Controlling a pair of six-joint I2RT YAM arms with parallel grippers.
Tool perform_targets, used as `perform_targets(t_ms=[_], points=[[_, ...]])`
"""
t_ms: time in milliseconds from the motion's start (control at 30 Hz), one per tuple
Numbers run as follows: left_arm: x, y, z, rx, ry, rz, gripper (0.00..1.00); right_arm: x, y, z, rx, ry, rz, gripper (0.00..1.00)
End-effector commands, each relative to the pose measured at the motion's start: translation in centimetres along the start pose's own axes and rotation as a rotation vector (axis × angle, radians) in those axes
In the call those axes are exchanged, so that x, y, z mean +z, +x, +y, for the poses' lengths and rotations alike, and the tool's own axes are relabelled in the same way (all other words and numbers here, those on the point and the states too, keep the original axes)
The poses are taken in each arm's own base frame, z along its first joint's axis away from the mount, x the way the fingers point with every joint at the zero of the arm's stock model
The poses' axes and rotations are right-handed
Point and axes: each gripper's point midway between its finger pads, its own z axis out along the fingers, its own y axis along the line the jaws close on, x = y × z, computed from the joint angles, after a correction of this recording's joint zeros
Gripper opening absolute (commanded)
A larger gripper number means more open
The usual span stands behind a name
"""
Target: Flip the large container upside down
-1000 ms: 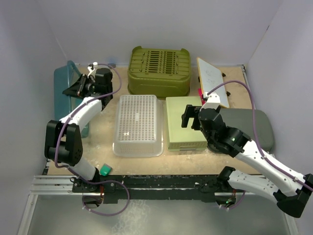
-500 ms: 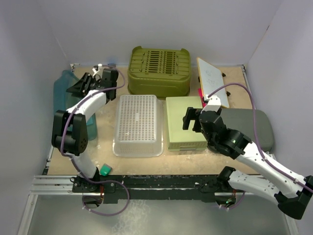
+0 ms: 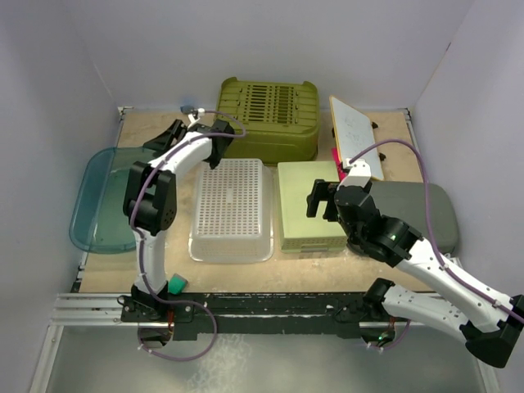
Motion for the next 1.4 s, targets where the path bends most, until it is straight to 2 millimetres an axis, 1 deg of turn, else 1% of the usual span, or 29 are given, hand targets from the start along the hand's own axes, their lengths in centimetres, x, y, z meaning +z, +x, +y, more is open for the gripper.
perform_targets(t_ms=[0,100,133,167,233,300,400,467,533,600,667,733,767,867,933,967,1033,1067,1133,1200,1267,1333,1367], points=[[0.2,-0.5,2.9,-0.180,0.012,0.013,0.57,-0.3,-0.7,-0.7,-0.005,0.032,-0.025,1.00],[-0.1,-0.9,1.9,-0.338,0.162,0.048,0.58,-0.2,-0.6,-0.5,-0.003,0.027,-0.021,1.00],[-0.3,-0.9,0.7,-0.376,0.262,0.074,0.58,-0.1,-0.6,-0.5,-0.001,0.026,-0.019,1.00],[-0.6,-0.8,-0.7,-0.403,0.388,0.105,0.61,-0.2,-0.6,-0.4,0.001,0.024,-0.019,1.00],[-1.8,-1.2,-3.4,-0.474,0.633,0.129,0.64,-0.2,-0.6,-0.4,0.004,0.024,-0.019,1.00],[-2.7,-0.9,-5.2,-0.539,0.813,0.143,0.65,-0.2,-0.6,-0.5,0.004,0.027,-0.021,1.00],[-2.9,0.4,-6.8,-0.637,0.999,0.186,0.67,-0.2,-0.6,-0.7,0.001,0.033,-0.026,1.00],[-2.4,1.9,-7.5,-0.659,1.039,0.219,0.67,-0.2,-0.5,-0.7,0.000,0.032,-0.023,1.00],[-2.4,3.2,-8.3,-0.637,1.056,0.248,0.67,-0.1,-0.4,-0.6,0.003,0.028,-0.020,1.00],[-3.2,4.1,-9.4,-0.614,1.108,0.266,0.67,-0.1,-0.4,-0.5,0.006,0.022,-0.019,1.00],[-4.3,4.8,-10.6,-0.608,1.176,0.282,0.66,-0.1,-0.3,-0.4,0.009,0.020,-0.018,1.00],[-5.0,5.3,-11.6,-0.610,1.214,0.295,0.65,-0.1,-0.4,-0.4,0.014,0.020,-0.020,1.00],[-5.2,5.7,-12.1,-0.608,1.225,0.303,0.62,-0.1,-0.3,-0.4,0.014,0.020,-0.020,1.00],[-5.1,6.2,-12.8,-0.610,1.232,0.325,0.41,-0.4,-0.5,-0.6,0.017,0.020,-0.026,1.00],[-5.4,5.6,-12.5,-0.621,1.256,0.317,0.27,-0.5,-0.5,-0.9,0.015,0.025,-0.029,1.00],[-5.5,5.0,-12.2,-0.630,1.271,0.308,0.22,-0.5,-0.5,-1.0,0.013,0.028,-0.031,1.00],[-5.9,3.8,-11.3,-0.655,1.307,0.283,0.16,-0.6,-0.4,-1.1,0.005,0.030,-0.029,1.00],[-6.2,3.1,-10.7,-0.667,1.328,0.271,0.11,-0.6,-0.4,-1.1,0.005,0.030,-0.028,1.00],[-6.7,1.6,-9.2,-0.696,1.370,0.238,0.05,-0.6,-0.4,-1.1,0.007,0.032,-0.026,1.00],[-6.9,0.1,-7.1,-0.734,1.395,0.194,0.00,-0.7,-0.5,-1.1,0.013,0.032,-0.027,0.99],[-7.2,-1.5,-4.3,-0.786,1.416,0.132,0.00,-0.7,-0.6,-1.0,0.023,0.032,-0.031,0.99],[-7.3,-3.6,-0.8,-0.856,1.431,0.052,0.00,-0.6,-0.6,-1.0,0.028,0.034,-0.035,0.99],[-7.8,-4.5,0.7,-0.893,1.460,0.024,0.00,-0.6,-0.6,-1.0,0.027,0.035,-0.033,0.99]])
